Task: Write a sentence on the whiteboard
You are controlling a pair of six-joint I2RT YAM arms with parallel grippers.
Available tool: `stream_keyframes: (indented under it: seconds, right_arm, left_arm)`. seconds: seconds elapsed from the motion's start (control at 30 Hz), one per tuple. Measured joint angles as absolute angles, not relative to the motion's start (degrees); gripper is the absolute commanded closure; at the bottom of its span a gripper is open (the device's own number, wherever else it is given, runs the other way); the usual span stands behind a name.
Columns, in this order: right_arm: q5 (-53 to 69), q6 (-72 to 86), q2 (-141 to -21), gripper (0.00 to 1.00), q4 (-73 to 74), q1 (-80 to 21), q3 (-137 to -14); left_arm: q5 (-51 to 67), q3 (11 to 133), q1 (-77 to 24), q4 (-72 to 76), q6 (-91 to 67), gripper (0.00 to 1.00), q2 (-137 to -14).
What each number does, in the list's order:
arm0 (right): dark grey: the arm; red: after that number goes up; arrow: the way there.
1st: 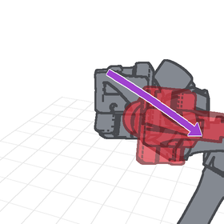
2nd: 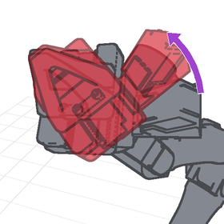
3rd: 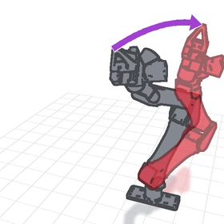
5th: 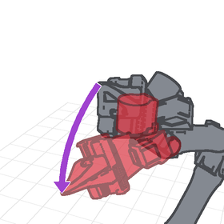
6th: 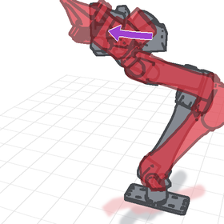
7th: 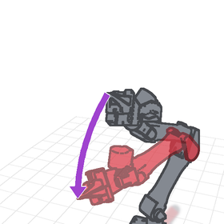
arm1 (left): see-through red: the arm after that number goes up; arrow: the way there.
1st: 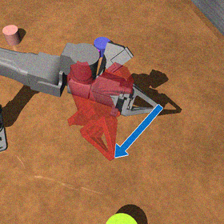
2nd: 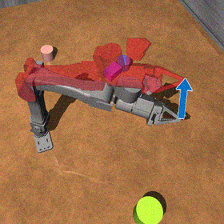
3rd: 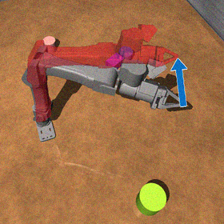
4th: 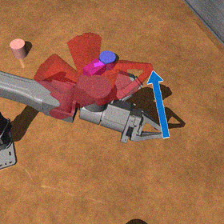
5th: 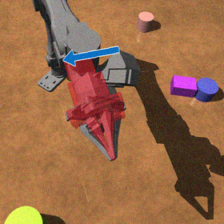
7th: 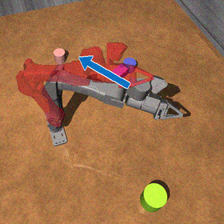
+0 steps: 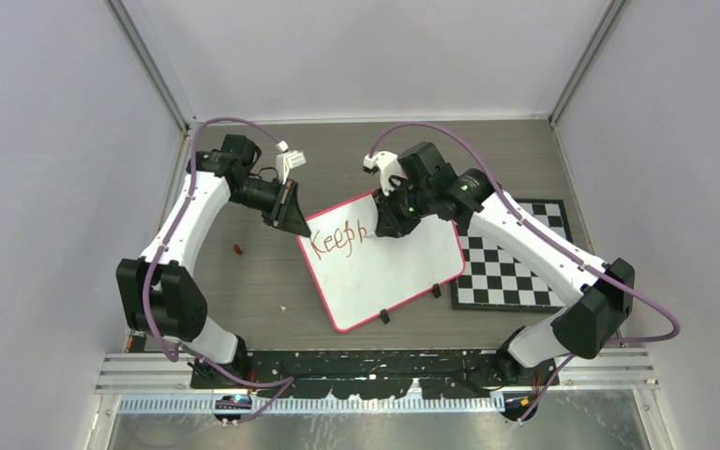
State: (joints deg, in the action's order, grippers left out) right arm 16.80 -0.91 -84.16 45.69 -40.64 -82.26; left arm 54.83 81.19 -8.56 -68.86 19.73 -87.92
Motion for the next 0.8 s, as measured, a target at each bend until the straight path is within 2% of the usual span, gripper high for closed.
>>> stream_keyframes:
  seconds: [0.8]
  right_arm:
    - [16.38,-1.43,-82.65,1.00,46.28,-39.68,-82.39]
  left_arm:
    - [55.00,81.19,-8.56,-68.88,19.73,1.00,-87.81]
